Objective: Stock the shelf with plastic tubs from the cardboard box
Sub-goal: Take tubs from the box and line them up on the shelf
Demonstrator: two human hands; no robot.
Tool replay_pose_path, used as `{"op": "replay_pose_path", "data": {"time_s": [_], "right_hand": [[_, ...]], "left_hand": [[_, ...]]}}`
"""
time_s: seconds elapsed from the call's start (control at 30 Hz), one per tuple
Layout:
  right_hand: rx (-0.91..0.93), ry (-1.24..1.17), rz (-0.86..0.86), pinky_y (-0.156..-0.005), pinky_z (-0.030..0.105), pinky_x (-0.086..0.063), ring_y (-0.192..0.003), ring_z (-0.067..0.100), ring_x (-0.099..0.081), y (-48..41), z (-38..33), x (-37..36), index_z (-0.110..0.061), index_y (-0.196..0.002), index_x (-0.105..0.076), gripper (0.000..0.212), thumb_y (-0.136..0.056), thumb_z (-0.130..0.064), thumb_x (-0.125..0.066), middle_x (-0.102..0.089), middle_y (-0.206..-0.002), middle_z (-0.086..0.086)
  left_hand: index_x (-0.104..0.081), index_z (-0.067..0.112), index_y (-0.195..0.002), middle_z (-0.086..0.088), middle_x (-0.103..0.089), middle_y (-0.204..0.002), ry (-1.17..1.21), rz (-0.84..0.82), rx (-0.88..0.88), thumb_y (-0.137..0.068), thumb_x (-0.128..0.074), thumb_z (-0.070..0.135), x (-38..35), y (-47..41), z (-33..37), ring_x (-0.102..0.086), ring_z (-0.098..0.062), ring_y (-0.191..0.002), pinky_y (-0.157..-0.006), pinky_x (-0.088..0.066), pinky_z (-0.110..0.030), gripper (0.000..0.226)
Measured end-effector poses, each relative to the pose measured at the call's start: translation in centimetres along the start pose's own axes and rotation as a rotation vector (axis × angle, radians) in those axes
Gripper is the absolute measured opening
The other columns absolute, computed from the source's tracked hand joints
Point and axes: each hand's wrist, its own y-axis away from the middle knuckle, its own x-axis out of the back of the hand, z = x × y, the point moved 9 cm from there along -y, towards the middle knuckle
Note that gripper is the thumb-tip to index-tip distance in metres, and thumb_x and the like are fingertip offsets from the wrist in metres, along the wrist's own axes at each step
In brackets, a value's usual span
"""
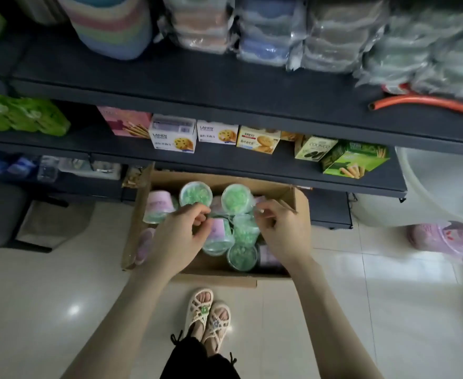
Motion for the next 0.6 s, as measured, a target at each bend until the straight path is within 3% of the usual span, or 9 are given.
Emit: {"op": "replay_pose_path", "data": {"time_s": [0.13, 0.27, 0.37, 0.47, 0.53, 0.6], "right_hand": [[-0.197, -0.024, -0.136, -0.071, 0.021, -0.046, -0.089, 0.013, -0.063, 0.5, 8.4, -5.9, -0.014, -0.107, -0.067, 0.019, -0.090, -0.020, -0.060, -0.065, -0.107, 0.002], [-0.337, -0.033, -0.206, -0.066, 0.015, -0.037, -0.095, 0.018, -0.063, 1.7, 16.2, -10.5, -0.013, -0.104, -0.068, 0.018, -0.089, -0.017, -0.060, -0.065, -0.105, 0.004], [-0.434, -0.083, -0.274, -0.081, 0.028, -0.047, -0.109, 0.024, -0.060, 2.7, 21.4, -13.6, -0.012, -0.107, -0.067, 0.019, -0.089, -0.017, -0.060, -0.066, -0.112, 0.007], [-0.511, -0.105, -0.324, -0.080, 0.034, -0.050, -0.102, 0.027, -0.061, 3.5, 26.1, -16.3, -0.012, -0.111, -0.064, 0.024, -0.089, -0.021, -0.061, -0.065, -0.113, 0.011], [-0.566, -0.127, -0.343, -0.080, 0.028, -0.046, -0.100, 0.023, -0.059, 4.0, 28.6, -18.0, -0.012, -0.116, -0.060, 0.030, -0.089, -0.024, -0.061, -0.062, -0.116, 0.010], [-0.609, -0.174, -0.333, -0.081, 0.023, -0.040, -0.105, 0.019, -0.055, 3.9, 30.6, -19.5, -0.013, -0.123, -0.055, 0.036, -0.089, -0.025, -0.060, -0.056, -0.125, 0.007]], "left_hand": [[-0.065, 0.012, -0.098, 0.002, -0.070, -0.083, 0.114, -0.059, 0.142, -0.085, -0.065, 0.017, -7.8, 0.1, -4.7, -0.064, -0.011, -0.074, -0.066, -0.049, -0.025, 0.014], [-0.064, 0.009, -0.097, -0.004, -0.070, -0.085, 0.228, -0.155, 0.326, -0.085, -0.064, 0.014, -16.9, 1.5, -8.0, -0.066, -0.017, -0.076, -0.072, -0.055, -0.035, 0.012], [-0.065, 0.009, -0.099, -0.003, -0.069, -0.084, 0.287, -0.225, 0.458, -0.086, -0.064, 0.014, -22.8, 3.1, -9.7, -0.065, -0.017, -0.078, -0.076, -0.054, -0.038, 0.014], [-0.064, 0.008, -0.099, -0.001, -0.068, -0.088, 0.309, -0.247, 0.555, -0.087, -0.063, 0.015, -27.7, 4.1, -11.2, -0.063, -0.012, -0.079, -0.075, -0.051, -0.019, 0.014], [-0.064, 0.008, -0.099, 0.000, -0.067, -0.089, 0.327, -0.239, 0.598, -0.087, -0.063, 0.015, -30.3, 4.1, -12.1, -0.060, -0.005, -0.077, -0.069, -0.044, -0.006, 0.013], [-0.064, 0.011, -0.099, 0.003, -0.065, -0.089, 0.348, -0.257, 0.652, -0.088, -0.062, 0.017, -33.0, 3.8, -13.1, -0.058, 0.000, -0.077, -0.066, -0.042, -0.003, 0.013]]}}
